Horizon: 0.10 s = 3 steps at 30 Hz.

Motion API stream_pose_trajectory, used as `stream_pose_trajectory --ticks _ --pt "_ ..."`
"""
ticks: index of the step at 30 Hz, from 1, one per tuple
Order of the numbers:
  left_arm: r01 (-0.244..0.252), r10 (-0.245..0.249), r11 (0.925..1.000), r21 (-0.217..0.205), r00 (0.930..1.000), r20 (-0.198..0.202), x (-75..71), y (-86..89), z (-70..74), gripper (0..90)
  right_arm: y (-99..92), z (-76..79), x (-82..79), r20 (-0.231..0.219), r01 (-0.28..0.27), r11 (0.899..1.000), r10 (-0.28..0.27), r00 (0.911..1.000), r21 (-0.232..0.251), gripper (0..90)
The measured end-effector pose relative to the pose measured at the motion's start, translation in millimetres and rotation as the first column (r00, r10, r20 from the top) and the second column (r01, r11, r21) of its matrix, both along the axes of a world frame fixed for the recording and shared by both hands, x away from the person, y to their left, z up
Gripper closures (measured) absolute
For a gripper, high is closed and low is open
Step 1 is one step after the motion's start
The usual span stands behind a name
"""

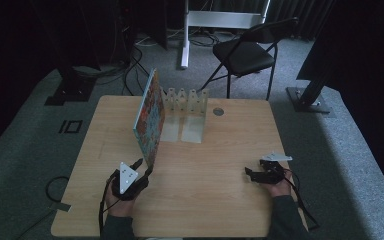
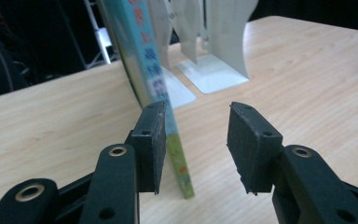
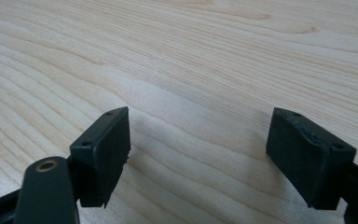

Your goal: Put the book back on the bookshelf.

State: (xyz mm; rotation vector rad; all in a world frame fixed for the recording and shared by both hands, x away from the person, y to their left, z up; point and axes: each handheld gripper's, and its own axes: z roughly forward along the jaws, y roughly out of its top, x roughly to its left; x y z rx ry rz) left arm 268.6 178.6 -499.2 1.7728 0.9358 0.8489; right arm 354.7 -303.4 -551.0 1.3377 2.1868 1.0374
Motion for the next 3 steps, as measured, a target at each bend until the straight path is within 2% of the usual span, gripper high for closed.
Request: stream_pose_trajectory --ticks 3 --pt "0.014 -0.014 0.9999 0.003 0.9998 -0.017 -1.0 -0.2 -2.5 57.0 -0.2 0.0 0.1 0.0 0.0 1.0 0.0 1.0 0.001 21.5"
